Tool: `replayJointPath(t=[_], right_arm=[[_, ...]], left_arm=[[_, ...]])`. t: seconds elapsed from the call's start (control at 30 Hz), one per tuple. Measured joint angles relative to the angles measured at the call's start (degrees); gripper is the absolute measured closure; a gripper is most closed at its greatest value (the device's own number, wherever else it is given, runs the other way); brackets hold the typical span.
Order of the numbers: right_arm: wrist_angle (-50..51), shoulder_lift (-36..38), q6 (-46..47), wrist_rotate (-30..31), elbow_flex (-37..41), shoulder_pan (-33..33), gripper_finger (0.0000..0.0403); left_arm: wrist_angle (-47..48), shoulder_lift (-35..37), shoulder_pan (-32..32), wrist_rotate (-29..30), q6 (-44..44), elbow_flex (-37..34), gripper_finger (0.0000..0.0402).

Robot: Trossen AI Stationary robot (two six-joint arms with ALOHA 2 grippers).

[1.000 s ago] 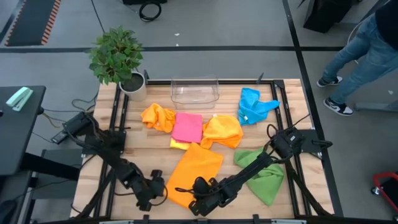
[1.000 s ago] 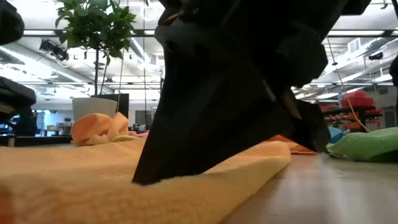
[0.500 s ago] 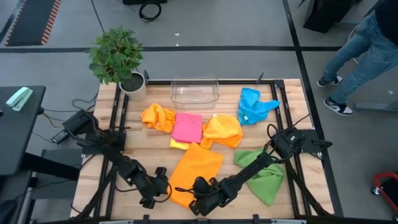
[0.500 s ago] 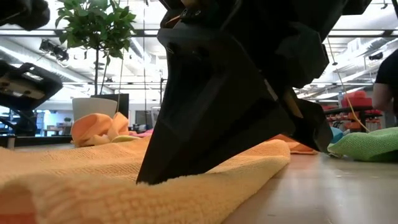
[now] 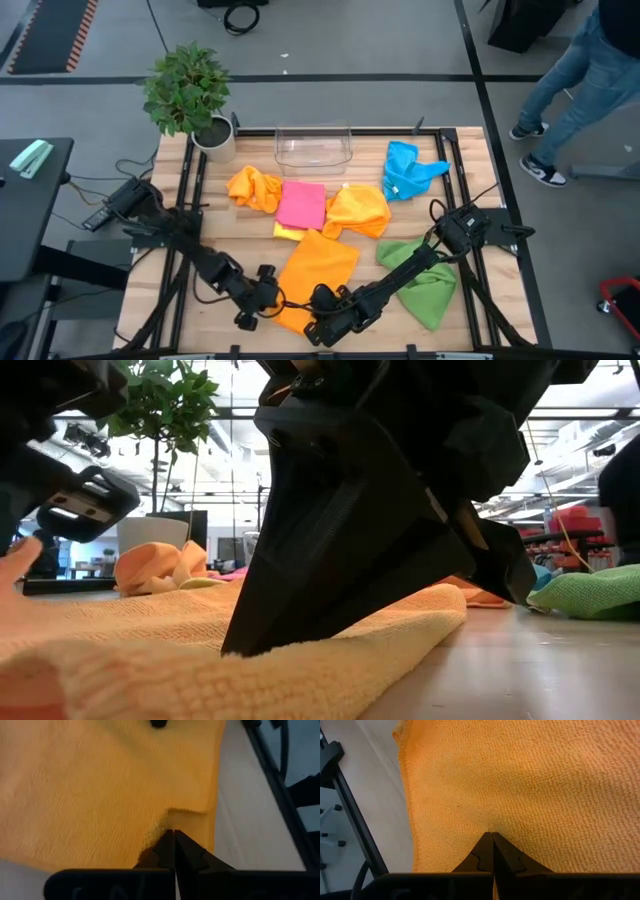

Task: Fold microfiber towels
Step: Fold the bottom orange microfiber cloth

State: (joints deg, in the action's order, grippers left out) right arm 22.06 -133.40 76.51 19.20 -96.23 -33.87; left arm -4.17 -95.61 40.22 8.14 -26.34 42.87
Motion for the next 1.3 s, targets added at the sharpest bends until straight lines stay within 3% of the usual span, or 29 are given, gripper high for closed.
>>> replayJointPath(t=[0.37,0.67,0.97,1.3], right_arm=[[-0.1,0.0,-0.2,0.7,0.1,0.3,0.0399],[0.0,0.0,-0.4,1.1,0.1,0.3,0.0399],[0.0,0.0,-0.4,1.1,0.1,0.3,0.0399],[0.1,-0.1,-0.4,1.2,0.1,0.4,0.0400]], left_arm=[[-0.4,-3.1,1.3,-1.9,-4.9,0.0,0.0398],[7.1,0.0,2.5,-1.8,-6.3,0.0,0.0397],[8.6,0.2,4.4,-1.8,-9.0,0.0,0.0396],[16.4,7.0,5.1,-1.0,-7.2,0.0,0.0397]])
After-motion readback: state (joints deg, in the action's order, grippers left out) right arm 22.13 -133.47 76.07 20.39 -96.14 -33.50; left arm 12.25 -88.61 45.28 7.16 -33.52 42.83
